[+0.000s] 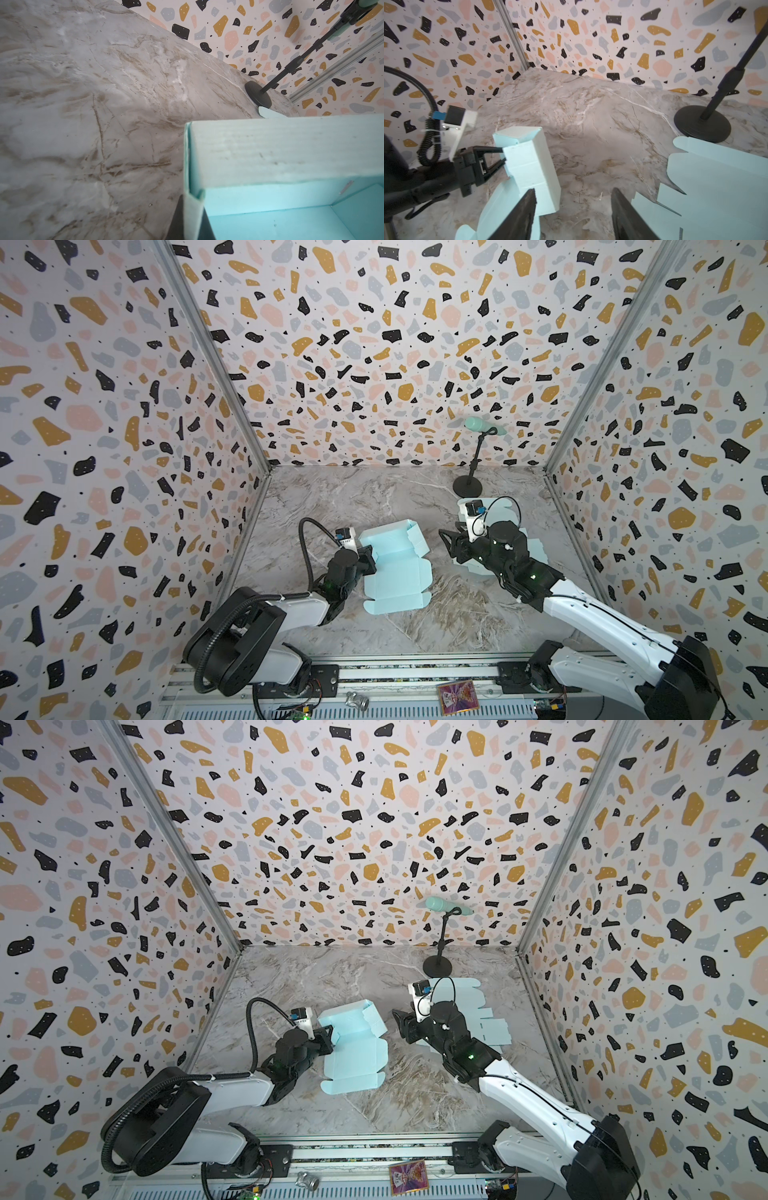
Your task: Fold the paper box
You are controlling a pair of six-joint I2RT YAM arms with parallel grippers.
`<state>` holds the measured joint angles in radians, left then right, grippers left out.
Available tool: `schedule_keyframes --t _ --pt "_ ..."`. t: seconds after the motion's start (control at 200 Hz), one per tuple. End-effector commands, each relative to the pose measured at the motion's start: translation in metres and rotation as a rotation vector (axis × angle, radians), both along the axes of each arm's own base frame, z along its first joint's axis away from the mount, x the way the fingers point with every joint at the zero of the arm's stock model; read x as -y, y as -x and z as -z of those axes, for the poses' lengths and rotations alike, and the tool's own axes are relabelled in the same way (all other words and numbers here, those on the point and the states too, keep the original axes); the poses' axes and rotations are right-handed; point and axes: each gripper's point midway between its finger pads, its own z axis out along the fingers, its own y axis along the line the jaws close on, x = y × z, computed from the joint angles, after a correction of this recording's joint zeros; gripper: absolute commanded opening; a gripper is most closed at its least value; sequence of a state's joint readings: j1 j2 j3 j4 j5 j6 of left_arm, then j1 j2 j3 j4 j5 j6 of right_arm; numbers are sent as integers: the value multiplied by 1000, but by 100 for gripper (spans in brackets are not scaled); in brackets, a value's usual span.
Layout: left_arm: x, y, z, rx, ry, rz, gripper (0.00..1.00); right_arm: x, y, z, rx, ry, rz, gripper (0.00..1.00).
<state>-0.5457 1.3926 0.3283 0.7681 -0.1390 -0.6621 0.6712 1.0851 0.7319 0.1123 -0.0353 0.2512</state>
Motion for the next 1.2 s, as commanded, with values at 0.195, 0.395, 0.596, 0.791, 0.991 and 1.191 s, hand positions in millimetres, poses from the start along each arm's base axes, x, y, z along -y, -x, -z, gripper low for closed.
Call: schedule_keyframes --t 0.195,0.395,0.596,0.791,0.991,1.191 --pt "14 -7 -25 86 32 41 0 -46 2 14 -30 -7 -229 45" --pt "16 -6 -25 88 27 49 0 -53 -11 22 -44 18 -216 40" --pt "18 -7 -24 87 22 52 0 -64 -15 22 -48 37 -240 37" --pt "18 -6 -24 88 21 52 0 -81 -11 28 -47 84 -249 34" --pt "17 -6 -24 87 21 45 0 -94 -12 37 -50 138 -204 31" --pt "17 -5 -25 91 15 34 0 -88 -23 53 -69 257 -9 31"
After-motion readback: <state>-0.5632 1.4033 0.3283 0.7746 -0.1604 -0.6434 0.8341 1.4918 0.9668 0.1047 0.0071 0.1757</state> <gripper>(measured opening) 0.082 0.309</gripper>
